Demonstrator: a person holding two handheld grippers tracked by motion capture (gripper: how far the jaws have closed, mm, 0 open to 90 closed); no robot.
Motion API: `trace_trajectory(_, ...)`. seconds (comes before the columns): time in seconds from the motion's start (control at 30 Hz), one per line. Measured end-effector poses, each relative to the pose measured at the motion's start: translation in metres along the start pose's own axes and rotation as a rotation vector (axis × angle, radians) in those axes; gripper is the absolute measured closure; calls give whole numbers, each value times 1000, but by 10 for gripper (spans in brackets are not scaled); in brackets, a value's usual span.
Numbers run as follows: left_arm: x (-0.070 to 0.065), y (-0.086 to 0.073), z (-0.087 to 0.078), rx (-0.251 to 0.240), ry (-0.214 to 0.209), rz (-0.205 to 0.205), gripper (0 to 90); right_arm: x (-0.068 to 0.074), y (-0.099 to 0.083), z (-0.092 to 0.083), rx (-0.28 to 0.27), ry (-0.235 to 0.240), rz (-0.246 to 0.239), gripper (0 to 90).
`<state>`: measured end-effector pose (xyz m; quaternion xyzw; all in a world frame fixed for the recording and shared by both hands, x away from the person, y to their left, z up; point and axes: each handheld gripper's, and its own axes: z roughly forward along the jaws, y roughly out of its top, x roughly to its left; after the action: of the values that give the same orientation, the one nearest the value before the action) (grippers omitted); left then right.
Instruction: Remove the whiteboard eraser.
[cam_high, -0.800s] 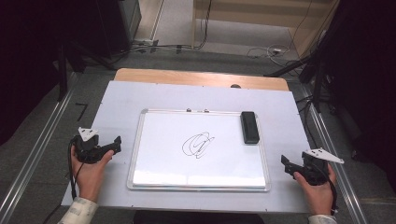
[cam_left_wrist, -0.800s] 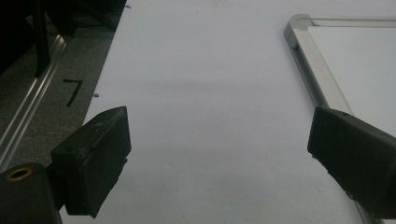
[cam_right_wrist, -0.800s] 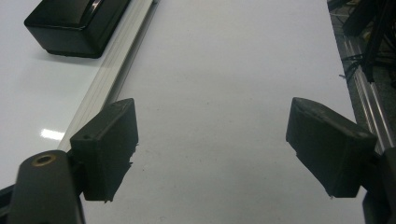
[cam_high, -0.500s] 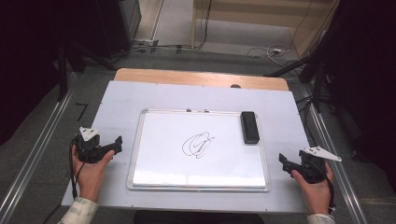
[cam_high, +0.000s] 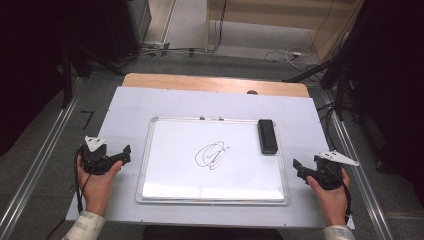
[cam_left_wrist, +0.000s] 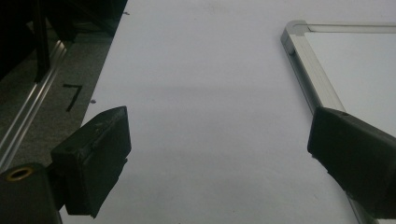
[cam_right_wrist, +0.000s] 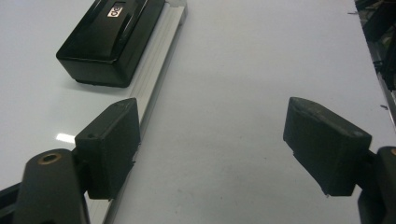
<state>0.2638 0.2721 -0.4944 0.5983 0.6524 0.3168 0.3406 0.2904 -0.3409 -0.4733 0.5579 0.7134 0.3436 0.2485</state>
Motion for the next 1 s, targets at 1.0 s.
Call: trace_trajectory(1.0,1,0,-1,2,-1,3,68,44,46,51,1,20,-32,184)
